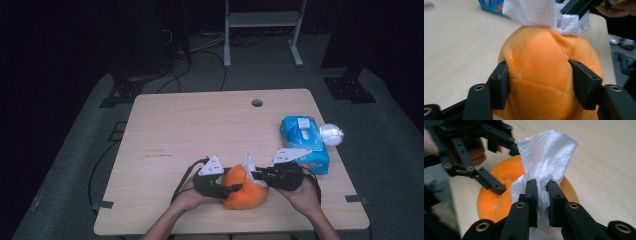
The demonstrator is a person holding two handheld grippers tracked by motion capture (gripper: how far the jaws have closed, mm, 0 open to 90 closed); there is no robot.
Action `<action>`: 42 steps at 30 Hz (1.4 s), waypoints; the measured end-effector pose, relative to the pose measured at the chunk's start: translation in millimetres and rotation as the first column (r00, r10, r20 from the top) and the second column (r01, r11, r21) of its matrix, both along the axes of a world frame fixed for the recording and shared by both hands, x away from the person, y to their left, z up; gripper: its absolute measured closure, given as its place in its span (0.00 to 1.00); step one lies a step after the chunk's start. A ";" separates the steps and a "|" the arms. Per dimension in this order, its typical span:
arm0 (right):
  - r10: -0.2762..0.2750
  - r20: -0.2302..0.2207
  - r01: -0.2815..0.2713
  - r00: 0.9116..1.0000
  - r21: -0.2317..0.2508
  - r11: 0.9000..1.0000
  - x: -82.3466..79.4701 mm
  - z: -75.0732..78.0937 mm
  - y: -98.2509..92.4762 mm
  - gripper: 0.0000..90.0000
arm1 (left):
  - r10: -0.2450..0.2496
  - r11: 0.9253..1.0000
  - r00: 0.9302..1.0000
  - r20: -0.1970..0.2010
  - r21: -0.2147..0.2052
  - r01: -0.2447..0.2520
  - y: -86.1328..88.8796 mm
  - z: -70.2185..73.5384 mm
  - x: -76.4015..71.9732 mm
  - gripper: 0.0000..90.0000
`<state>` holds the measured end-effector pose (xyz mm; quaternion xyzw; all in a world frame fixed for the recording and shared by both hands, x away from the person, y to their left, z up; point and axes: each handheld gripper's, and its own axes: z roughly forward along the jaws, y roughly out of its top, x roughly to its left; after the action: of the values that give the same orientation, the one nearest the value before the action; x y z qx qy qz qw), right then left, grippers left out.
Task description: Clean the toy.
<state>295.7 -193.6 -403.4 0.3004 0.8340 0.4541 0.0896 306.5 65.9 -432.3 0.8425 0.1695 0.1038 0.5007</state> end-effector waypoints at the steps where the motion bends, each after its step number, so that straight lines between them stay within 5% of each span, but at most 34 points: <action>1: -0.015 0.022 0.015 1.000 -0.005 1.000 -1.3 1.2 1.2 0.89 | 0.013 1.000 0.999 0.046 0.001 -0.013 1.2 3.1 0.1 0.43; 3: -0.038 0.052 0.038 0.998 0.004 0.999 -2.4 3.5 4.3 0.89 | 0.028 1.000 0.996 0.088 -0.007 -0.028 3.2 5.8 0.1 0.43; 7: -0.026 0.055 0.024 0.998 0.029 0.999 -0.5 4.9 13.0 0.89 | -0.002 1.000 0.997 0.083 0.026 0.000 2.4 0.6 -1.4 0.38; 10: 0.004 0.018 -0.004 1.000 0.010 1.000 1.9 -4.9 15.9 0.89 | -0.007 1.000 1.000 0.030 0.012 0.006 8.0 1.7 2.6 0.23; 14: 0.030 -0.007 -0.030 1.000 -0.022 0.999 1.8 -8.6 9.7 0.89 | 0.016 0.999 0.996 -0.085 -0.040 -0.020 14.2 -0.6 9.8 0.17; 17: 0.024 -0.022 -0.024 0.999 -0.016 1.000 1.8 -8.4 5.4 0.89 | 0.005 1.000 0.999 -0.041 -0.010 -0.005 9.1 -6.0 5.0 0.28; 21: 0.023 0.041 -0.023 0.999 0.004 1.000 -5.2 3.9 14.6 0.88 | -0.013 1.000 1.000 -0.003 0.019 0.013 5.6 -4.0 -1.0 0.30; 25: 0.045 0.057 -0.042 0.997 -0.056 0.998 -7.3 2.4 28.1 0.88 | -0.028 0.999 0.999 -0.020 0.031 0.029 11.4 -1.7 0.4 0.27; 29: 0.076 0.023 -0.076 0.997 -0.030 0.997 -7.7 -5.5 30.2 0.89 | -0.033 0.999 0.999 -0.028 -0.004 0.033 10.8 4.5 3.3 0.14; 33: 0.096 0.066 -0.092 0.993 -0.069 0.993 -14.1 -2.9 38.7 0.89 | -0.048 0.999 0.999 -0.004 0.021 0.048 7.7 -1.1 2.4 0.22; 38: 0.038 -0.004 -0.038 0.999 0.004 0.999 -1.1 -8.2 13.0 0.89 | -0.014 1.000 0.999 -0.053 0.002 0.014 16.0 -7.9 8.3 0.27; 42: -0.013 -0.058 0.014 0.998 0.028 1.000 8.1 -14.5 -9.6 0.89 | -0.012 1.000 0.999 -0.050 0.005 0.012 17.1 -8.8 7.7 0.27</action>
<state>303.7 -203.2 -417.9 0.3202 0.8278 0.4562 0.0644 314.3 83.0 -441.1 0.8471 0.1766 0.0799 0.4948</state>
